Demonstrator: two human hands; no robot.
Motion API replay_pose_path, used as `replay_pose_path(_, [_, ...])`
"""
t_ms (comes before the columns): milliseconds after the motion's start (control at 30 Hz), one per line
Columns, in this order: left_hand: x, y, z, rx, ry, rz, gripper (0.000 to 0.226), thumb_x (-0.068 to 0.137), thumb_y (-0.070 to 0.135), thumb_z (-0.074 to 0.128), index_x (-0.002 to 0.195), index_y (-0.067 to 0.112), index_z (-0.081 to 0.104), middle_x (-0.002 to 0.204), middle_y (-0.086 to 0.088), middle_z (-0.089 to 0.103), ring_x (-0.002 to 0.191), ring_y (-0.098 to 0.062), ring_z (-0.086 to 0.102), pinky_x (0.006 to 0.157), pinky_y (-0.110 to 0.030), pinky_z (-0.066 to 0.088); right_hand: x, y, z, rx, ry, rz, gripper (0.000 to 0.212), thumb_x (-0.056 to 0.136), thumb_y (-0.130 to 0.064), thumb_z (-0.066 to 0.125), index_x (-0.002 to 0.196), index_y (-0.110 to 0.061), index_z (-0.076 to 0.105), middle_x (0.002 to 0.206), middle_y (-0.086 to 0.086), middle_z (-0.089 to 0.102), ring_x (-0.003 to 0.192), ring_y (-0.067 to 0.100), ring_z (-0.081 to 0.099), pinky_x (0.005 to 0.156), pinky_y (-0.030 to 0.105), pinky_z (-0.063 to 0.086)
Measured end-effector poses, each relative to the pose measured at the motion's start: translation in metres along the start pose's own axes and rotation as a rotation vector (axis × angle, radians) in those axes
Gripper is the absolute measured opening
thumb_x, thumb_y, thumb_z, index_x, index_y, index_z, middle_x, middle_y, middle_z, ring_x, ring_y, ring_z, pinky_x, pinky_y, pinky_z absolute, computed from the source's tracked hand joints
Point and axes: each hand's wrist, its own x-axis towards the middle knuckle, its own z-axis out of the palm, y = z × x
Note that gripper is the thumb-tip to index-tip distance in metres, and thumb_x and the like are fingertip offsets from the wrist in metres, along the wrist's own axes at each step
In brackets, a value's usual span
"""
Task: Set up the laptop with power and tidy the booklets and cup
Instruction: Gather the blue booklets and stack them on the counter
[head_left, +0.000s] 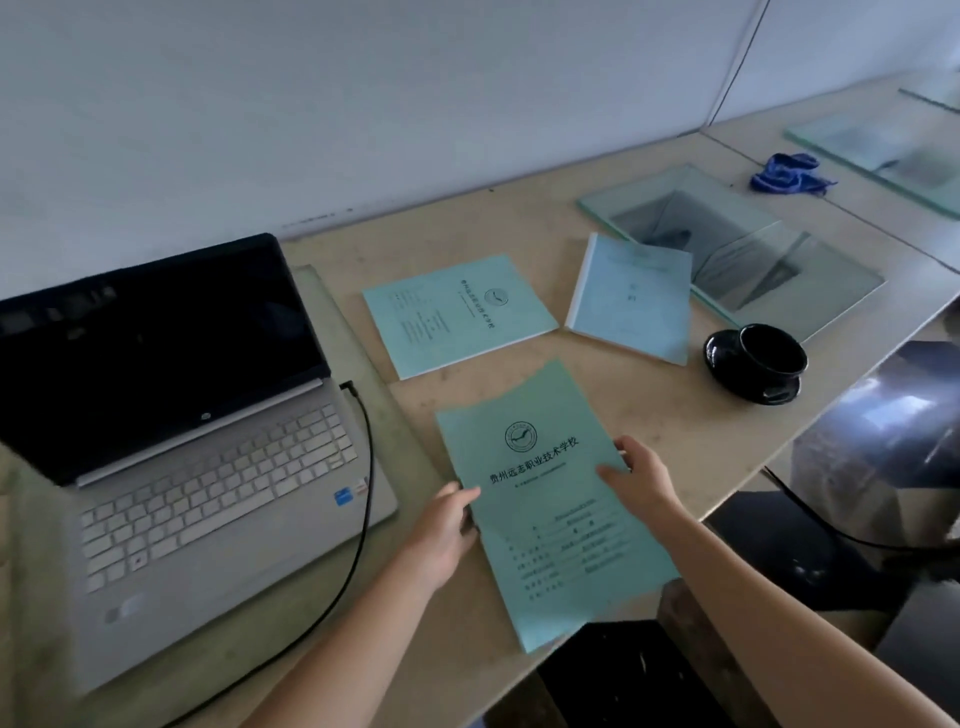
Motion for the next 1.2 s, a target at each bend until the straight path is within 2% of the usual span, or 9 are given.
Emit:
replay_pose_path(200, [0.033,0.021,0.021,-0.014,-0.072,-0.058,0.019,0.095,0.011,0.042,0.108,0.014,0.057,0.111,0.002,0.064,0.098,-0.003,0.055,0.078,-0.024,0.038,0.058,0.003,-0.015,-0.133,-0.019,0.027,0.018,0.082,-0.012,0.065,0.099,-0.018,0.06,0.092,0.003,0.07,0.071,0.02,0.067,0.061,0.029,0.049])
replay_pose_path(333, [0.042,0.031,0.025,0.038,-0.123,-0.1,0.029,0.095,0.021,0.046,0.122,0.013,0.052,0.13,0.001,0.057,0.123,-0.01,0.046,0.113,-0.032,0.023,0.085,0.002,-0.014,-0.19,-0.034,0.022,0.019,0.081,-0.011,0.063,0.096,-0.023,0.061,0.09,-0.001,0.07,0.07,0.013,0.065,0.059,0.028,0.047])
replay_pose_path(400, [0.045,0.039,0.025,0.036,-0.138,-0.13,0.024,0.095,0.024,0.046,0.117,0.016,0.054,0.126,0.004,0.057,0.128,-0.012,0.041,0.117,-0.034,0.014,0.094,0.002,-0.011,-0.226,-0.046,0.026,0.022,0.079,-0.013,0.064,0.096,-0.026,0.062,0.089,-0.003,0.07,0.074,0.013,0.065,0.062,0.028,0.047])
replay_pose_path(567, [0.056,0.055,0.019,-0.012,-0.105,-0.117,0.016,0.098,0.017,0.042,0.094,0.021,0.056,0.101,0.013,0.059,0.114,-0.007,0.042,0.112,-0.029,0.018,0.117,-0.001,-0.009,-0.381,0.025,-0.121,0.041,0.069,-0.01,0.075,0.107,-0.015,0.059,0.1,0.003,0.057,0.086,0.019,0.054,0.073,0.029,0.039])
replay_pose_path(833, [0.087,0.106,0.002,-0.065,0.142,0.077,0.012,0.096,0.02,0.047,0.094,0.022,0.059,0.119,0.002,0.062,0.107,-0.008,0.056,0.101,-0.028,0.034,0.185,-0.067,0.003,-0.305,-0.029,-0.239,0.036,0.081,-0.017,0.068,0.115,-0.01,0.059,0.114,0.005,0.063,0.094,0.014,0.055,0.081,0.028,0.038])
replay_pose_path(933, [0.109,0.139,0.0,-0.16,0.274,0.111,0.024,0.095,0.022,0.049,0.117,0.014,0.055,0.137,-0.006,0.051,0.128,-0.019,0.046,0.109,-0.03,0.032,0.222,-0.101,0.015,-0.282,-0.113,-0.284,0.039,0.085,-0.017,0.064,0.122,-0.009,0.057,0.118,0.007,0.063,0.104,0.02,0.058,0.085,0.027,0.038])
replay_pose_path(1033, [0.12,0.156,0.003,-0.29,0.282,0.094,0.047,0.099,0.02,0.042,0.143,0.006,0.032,0.149,-0.014,0.037,0.138,-0.024,0.036,0.114,-0.036,0.026,0.267,-0.139,0.032,-0.294,-0.195,-0.387,0.04,0.086,-0.018,0.063,0.125,-0.008,0.057,0.124,0.008,0.062,0.108,0.021,0.059,0.085,0.024,0.037])
replay_pose_path(1100, [0.127,0.161,0.009,-0.251,0.328,0.143,0.033,0.099,0.017,0.04,0.132,0.011,0.044,0.138,-0.012,0.048,0.135,-0.023,0.039,0.111,-0.034,0.03,0.299,-0.165,0.046,-0.295,-0.239,-0.442,0.041,0.087,-0.02,0.064,0.125,-0.008,0.056,0.126,0.009,0.061,0.11,0.023,0.059,0.086,0.025,0.038])
replay_pose_path(1200, [0.144,0.182,0.017,-0.099,0.565,0.227,0.015,0.097,0.02,0.044,0.106,0.016,0.055,0.109,-0.001,0.056,0.1,-0.012,0.056,0.083,-0.022,0.042,0.345,-0.201,0.065,-0.305,-0.266,-0.449,0.046,0.088,-0.025,0.062,0.129,-0.007,0.052,0.131,0.013,0.056,0.117,0.027,0.054,0.092,0.032,0.04])
